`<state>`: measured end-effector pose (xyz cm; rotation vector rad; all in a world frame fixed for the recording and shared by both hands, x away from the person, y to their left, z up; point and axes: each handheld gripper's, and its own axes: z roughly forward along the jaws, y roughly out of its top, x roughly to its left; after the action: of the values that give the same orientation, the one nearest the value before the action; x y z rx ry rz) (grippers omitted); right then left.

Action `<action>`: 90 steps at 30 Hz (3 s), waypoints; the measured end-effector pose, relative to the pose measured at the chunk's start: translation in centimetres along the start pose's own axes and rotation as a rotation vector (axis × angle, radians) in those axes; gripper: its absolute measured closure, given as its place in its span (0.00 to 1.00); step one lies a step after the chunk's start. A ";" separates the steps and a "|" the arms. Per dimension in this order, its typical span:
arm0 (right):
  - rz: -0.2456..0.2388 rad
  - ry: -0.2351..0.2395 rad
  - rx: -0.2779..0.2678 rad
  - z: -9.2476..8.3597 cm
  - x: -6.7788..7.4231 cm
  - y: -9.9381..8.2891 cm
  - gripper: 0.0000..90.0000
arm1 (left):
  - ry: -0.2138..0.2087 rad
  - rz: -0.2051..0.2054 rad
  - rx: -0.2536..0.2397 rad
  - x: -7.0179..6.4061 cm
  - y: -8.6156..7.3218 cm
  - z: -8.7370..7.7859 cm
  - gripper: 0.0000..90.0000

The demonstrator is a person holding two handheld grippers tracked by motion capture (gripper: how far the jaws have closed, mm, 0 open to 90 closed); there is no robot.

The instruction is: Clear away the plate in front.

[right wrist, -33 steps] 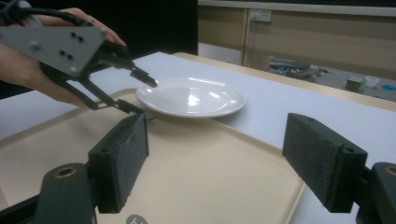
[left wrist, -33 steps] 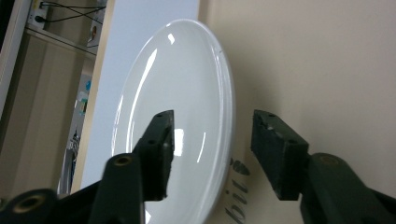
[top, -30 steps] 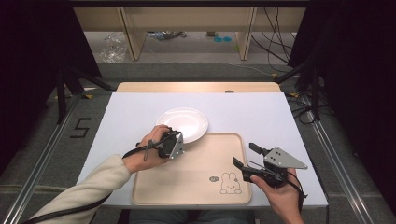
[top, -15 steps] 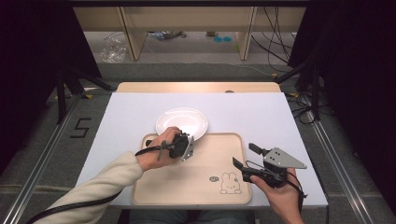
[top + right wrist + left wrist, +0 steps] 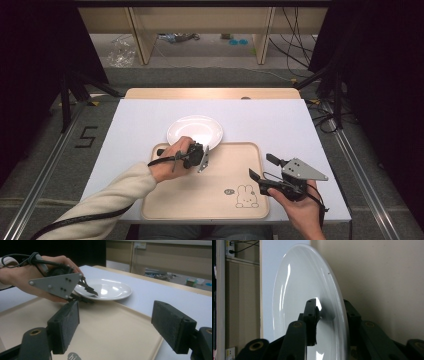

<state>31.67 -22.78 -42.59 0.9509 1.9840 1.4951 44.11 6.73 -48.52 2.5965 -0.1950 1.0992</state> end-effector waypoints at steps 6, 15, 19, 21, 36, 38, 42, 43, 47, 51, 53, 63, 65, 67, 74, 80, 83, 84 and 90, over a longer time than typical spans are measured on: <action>0.005 0.008 0.002 0.0 0.0 0.0 0.26 | 0.100 0.109 0.022 -0.7 0.6 -0.4 0.89; 0.002 0.006 0.005 0.0 0.0 -0.1 0.26 | 0.130 0.077 0.029 -0.5 0.7 -0.9 0.94; 0.001 0.007 0.006 0.0 -0.1 -0.1 0.26 | 0.140 0.083 0.019 -0.3 0.9 -1.6 0.94; 0.003 0.007 0.004 0.1 -0.1 -0.1 0.26 | 0.151 0.081 -0.001 -0.3 1.3 -2.4 0.94; 0.013 -0.012 -0.022 -0.2 -0.4 0.0 0.26 | 0.118 0.114 -0.175 -4.8 3.2 -11.4 0.94; 0.003 -0.025 -0.006 -0.3 -0.4 0.0 0.26 | 0.105 0.120 -0.186 -5.6 3.1 -12.0 0.94; 0.008 -0.017 -0.007 -0.3 -0.4 0.0 0.26 | 0.070 0.129 -0.196 -6.7 3.0 -12.6 0.94; 0.007 -0.018 -0.007 -0.3 -0.4 0.0 0.26 | 0.055 0.139 -0.203 -7.3 3.1 -12.9 0.94; 0.004 -0.026 -0.003 -0.3 -0.4 0.0 0.26 | 0.037 0.154 -0.208 -8.0 3.2 -13.1 0.94; 0.001 -0.023 -0.001 -0.3 -0.4 0.0 0.26 | 0.024 0.157 -0.211 -8.3 3.3 -12.9 0.94; 0.004 -0.024 0.005 -0.3 -0.4 0.0 0.26 | 0.020 0.155 -0.210 -8.4 3.3 -12.7 0.94; 0.005 -0.016 0.002 -0.2 -0.4 0.0 0.26 | 0.002 0.161 -0.208 -8.4 3.2 -11.9 0.94; 0.002 -0.021 0.004 -0.2 -0.4 0.0 0.26 | 0.001 0.155 -0.208 -8.4 3.1 -11.8 0.94; 0.006 -0.008 -0.009 -0.1 -0.4 -0.1 0.26 | 0.001 0.152 -0.207 -8.4 3.1 -11.8 0.94; 0.007 -0.008 -0.004 0.0 -0.4 -0.1 0.26 | 0.002 0.149 -0.213 -8.4 3.1 -11.7 0.94; -0.001 -0.014 0.023 -0.2 -0.4 -0.1 0.26 | -0.031 0.150 -0.216 -8.3 3.1 -11.6 0.93; 0.000 -0.014 0.024 -0.2 -0.4 -0.1 0.26 | -0.045 0.142 -0.221 -8.3 3.0 -11.5 0.91; 0.001 -0.013 0.024 -0.2 -0.4 -0.1 0.26 | -0.060 0.134 -0.223 -8.3 3.0 -11.4 0.91; 0.001 -0.010 0.022 -0.1 -0.4 -0.1 0.26 | -0.112 0.091 -0.242 -8.0 2.9 -11.3 0.87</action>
<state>31.79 -23.16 -42.68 0.9670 1.9972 1.4688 30.24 7.83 -46.16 2.4525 -0.4470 0.8976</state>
